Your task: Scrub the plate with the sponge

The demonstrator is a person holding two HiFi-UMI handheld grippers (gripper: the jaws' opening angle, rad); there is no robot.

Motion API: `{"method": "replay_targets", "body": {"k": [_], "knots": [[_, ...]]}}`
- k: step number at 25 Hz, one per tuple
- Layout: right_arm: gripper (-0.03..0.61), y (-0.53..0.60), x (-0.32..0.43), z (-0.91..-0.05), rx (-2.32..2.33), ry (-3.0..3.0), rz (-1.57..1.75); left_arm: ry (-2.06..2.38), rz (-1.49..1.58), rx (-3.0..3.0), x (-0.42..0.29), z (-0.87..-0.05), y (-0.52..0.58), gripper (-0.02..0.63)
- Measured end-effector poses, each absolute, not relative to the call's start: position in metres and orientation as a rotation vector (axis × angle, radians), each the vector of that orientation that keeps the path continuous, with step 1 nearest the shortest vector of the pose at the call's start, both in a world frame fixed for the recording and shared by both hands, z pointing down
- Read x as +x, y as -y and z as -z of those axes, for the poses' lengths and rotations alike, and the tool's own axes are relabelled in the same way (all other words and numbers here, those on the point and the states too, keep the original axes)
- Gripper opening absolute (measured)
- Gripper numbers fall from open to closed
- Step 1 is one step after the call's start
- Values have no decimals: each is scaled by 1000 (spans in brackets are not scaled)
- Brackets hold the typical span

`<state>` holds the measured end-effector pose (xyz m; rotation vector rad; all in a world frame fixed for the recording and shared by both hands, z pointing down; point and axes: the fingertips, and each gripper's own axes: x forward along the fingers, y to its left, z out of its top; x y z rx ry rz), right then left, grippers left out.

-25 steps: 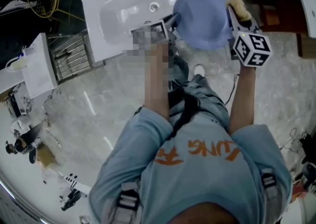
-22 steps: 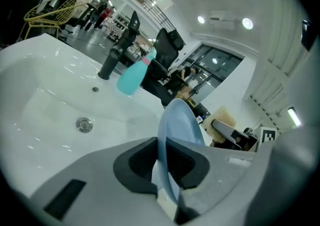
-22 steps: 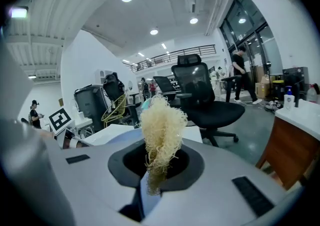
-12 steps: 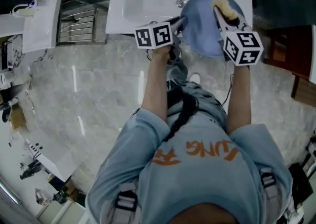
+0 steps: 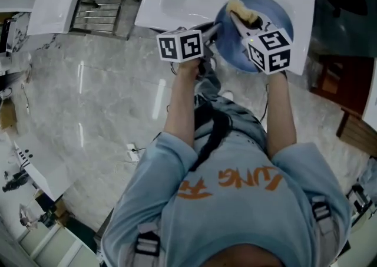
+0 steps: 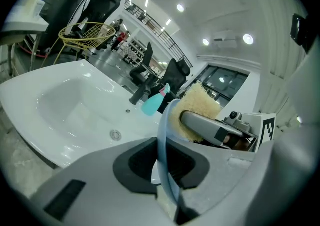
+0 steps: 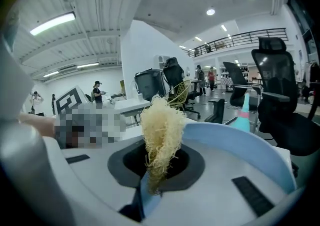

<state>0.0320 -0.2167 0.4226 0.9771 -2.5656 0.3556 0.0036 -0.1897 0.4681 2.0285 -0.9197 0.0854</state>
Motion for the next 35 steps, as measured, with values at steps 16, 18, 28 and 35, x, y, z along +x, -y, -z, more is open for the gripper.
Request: {"method": "replay_targets", "body": {"k": [16,18,28,35], "knots": [[34,242,50,-435,1191,2482,-418,910,-133,2063,-6,-469,184,31],[34,244,59,-436,1236,2468,-429,907,-153,2067,-4,-471,184,31],[32,252,134,-446,1543,2274,-533,888,-221,2088,8,-477,188,35],[32,242,178,-464,1697,2093,-643,904,-247,2093,12,-481,190,38]]}}
